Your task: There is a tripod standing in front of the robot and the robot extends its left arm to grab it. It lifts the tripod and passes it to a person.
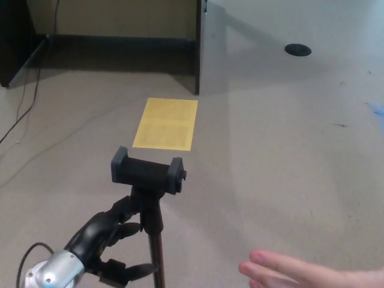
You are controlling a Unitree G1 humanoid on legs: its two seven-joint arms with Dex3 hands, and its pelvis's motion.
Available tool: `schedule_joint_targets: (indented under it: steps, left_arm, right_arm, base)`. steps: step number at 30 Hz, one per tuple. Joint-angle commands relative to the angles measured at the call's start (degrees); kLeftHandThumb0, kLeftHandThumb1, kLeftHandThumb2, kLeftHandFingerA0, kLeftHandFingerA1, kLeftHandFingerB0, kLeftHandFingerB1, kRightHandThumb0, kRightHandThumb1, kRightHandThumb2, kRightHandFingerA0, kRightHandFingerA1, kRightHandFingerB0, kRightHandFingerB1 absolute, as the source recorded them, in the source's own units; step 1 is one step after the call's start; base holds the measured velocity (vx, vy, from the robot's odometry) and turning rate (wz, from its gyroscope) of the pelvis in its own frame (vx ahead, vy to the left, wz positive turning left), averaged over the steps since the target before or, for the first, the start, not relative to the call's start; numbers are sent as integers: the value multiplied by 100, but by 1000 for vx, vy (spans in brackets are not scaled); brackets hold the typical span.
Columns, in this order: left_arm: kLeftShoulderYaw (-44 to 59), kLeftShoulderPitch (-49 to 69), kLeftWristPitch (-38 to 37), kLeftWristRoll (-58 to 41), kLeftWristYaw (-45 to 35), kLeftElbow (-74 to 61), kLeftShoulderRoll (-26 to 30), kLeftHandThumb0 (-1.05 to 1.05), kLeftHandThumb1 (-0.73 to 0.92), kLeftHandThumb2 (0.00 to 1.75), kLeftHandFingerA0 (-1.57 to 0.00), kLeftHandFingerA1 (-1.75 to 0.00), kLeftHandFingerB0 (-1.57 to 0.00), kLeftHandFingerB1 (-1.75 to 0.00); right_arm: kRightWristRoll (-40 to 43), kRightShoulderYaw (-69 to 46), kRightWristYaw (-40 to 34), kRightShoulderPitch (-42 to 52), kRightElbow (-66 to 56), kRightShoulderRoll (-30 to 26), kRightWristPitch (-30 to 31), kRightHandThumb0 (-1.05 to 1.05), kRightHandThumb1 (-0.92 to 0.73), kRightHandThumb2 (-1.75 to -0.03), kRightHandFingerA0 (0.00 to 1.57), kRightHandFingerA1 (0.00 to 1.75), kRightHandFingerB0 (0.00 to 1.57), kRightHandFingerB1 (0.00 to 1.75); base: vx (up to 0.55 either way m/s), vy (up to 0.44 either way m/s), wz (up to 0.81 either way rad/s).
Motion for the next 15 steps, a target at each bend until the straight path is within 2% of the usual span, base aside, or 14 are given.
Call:
schedule_joint_targets:
  steps: [1,3,4,5,9,10,11,14,15]
  left_arm:
    - [-6,-30,-246,-5,-77,-97,-120,-31,20,81,-3,-48,0,-48]
    - [-60,2,-165,38,-86,-251,-154,-31,18,80,-3,-48,-1,-48]
    - [-77,18,-123,27,-102,-319,-178,-56,41,54,-27,-36,-9,-24]
    - [-113,45,-46,11,-138,-434,-216,-31,17,79,-2,-47,0,-48]
    - [-284,105,229,148,-153,-761,-240,-30,19,80,-1,-48,0,-48]
    - [-304,124,258,107,-177,-808,-273,-58,37,67,-14,-40,-7,-24]
    - [-387,95,227,175,-166,-779,-309,-62,38,69,-13,-41,-6,-23]
    - [-510,77,296,229,-165,-844,-375,-63,38,67,-11,-40,-5,-21]
    - [-539,79,332,253,-135,-869,-407,-63,38,68,-12,-40,-5,-22]
  right_arm:
    - [-38,7,23,-40,50,-64,66,-37,-69,-60,64,40,43,34]
    - [-22,4,86,-42,32,-76,95,-38,-70,-61,65,40,43,34]
    - [-18,5,114,-48,34,-79,104,-37,-70,-60,64,40,43,34]
    - [-22,13,147,-62,45,-83,114,-37,-70,-60,63,40,42,34]
    - [-3,8,214,-79,24,-77,161,-36,-70,-61,61,39,42,34]
    - [10,-2,237,-79,26,-76,156,-36,-70,-60,62,39,42,34]
    - [11,-1,247,-72,18,-81,132,-44,-58,-82,53,52,36,46]
    - [39,-27,275,-52,19,-98,37,-44,-58,-82,52,52,35,45]
    - [97,-69,312,-31,3,-88,-7,-36,-70,-61,60,40,41,34]
  base:
    - [0,0,0]
    - [0,0,0]
    - [0,0,0]
    - [0,0,0]
    - [0,0,0]
    - [0,0,0]
    - [0,0,0]
    - [0,0,0]
    - [0,0,0]
